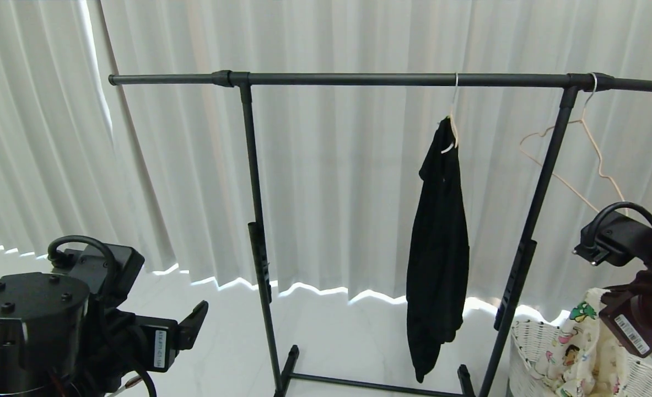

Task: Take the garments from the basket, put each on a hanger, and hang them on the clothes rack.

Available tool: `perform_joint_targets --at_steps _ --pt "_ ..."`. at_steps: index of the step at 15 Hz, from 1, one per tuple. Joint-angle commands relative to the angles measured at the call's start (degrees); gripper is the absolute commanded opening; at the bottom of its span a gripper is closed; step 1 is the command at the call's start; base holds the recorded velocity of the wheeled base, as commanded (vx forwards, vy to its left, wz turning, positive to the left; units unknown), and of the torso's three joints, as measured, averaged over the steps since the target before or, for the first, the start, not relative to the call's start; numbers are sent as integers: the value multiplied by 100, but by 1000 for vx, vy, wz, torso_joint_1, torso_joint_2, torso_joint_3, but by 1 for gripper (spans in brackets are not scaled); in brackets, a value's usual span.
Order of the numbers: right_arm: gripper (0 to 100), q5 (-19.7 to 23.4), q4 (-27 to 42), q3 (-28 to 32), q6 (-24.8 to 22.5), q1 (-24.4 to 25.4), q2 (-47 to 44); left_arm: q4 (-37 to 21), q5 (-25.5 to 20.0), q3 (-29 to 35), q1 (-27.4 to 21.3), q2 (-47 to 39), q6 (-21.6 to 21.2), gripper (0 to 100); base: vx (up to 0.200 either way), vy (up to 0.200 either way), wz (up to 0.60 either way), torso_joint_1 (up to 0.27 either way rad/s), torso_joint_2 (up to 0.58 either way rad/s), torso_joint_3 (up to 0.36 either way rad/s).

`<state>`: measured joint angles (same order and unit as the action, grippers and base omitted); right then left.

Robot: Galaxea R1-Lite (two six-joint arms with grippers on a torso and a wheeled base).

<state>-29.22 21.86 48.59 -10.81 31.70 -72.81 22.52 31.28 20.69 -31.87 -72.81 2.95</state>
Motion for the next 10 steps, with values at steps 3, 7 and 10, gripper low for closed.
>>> perform_joint_targets --at_steps 3,7,10 --pt "0 -5 3 159 0 205 -216 -2 -289 41 -118 74 -5 100 0 200 0 4 -1 -1" --pt "0 30 -6 353 18 443 -444 -2 -368 120 -584 48 -5 100 0 150 0 3 -1 -1" --pt "0 22 -6 546 273 689 -646 -2 -412 216 -733 -13 -5 100 0 0 0 0 0 0"
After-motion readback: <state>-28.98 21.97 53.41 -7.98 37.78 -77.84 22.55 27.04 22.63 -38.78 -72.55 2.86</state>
